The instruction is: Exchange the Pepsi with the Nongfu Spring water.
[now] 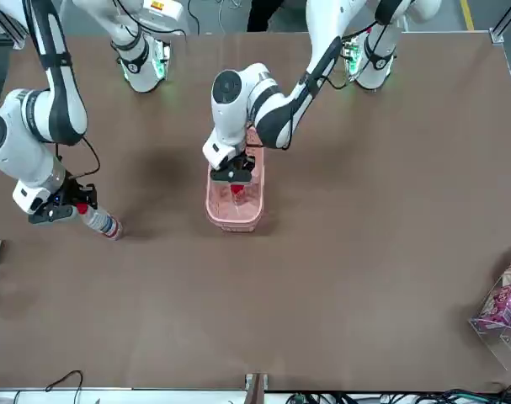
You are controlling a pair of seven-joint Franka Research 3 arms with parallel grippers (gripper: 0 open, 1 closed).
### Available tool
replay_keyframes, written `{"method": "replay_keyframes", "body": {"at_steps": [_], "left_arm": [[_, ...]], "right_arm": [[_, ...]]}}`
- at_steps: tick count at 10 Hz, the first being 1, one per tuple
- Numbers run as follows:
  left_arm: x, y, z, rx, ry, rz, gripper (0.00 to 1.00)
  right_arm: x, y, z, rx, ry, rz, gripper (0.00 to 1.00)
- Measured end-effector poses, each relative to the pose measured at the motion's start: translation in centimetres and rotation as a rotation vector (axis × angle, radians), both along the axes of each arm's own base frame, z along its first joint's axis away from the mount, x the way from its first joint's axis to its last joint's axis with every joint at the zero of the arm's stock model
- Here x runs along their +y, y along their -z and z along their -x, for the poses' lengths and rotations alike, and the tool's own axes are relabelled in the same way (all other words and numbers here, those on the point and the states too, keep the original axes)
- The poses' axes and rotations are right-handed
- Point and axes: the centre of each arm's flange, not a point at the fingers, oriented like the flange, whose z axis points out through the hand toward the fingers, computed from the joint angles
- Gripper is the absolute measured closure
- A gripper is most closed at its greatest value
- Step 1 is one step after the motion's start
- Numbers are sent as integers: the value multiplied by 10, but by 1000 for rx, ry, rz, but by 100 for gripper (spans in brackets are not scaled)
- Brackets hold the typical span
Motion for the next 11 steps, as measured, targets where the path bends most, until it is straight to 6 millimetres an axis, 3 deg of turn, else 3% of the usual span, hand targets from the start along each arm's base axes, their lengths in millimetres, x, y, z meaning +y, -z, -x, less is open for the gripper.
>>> {"method": "replay_keyframes", "body": {"at_steps": [2, 6, 9, 11], "left_arm": [[6, -37, -2, -7, -22, 3, 68], [45, -143, -7, -15, -102, 34, 68], [113, -223, -36, -45, -210, 80, 68], [185, -264, -71, -71, -319, 87, 68]], "right_arm": [[-1, -1, 0, -2, 4, -1, 64], [-6, -5, -1, 14, 34, -25, 64], [-2, -33, -14, 27, 47, -31, 66], [22, -64, -25, 48, 43, -36, 66]]}}
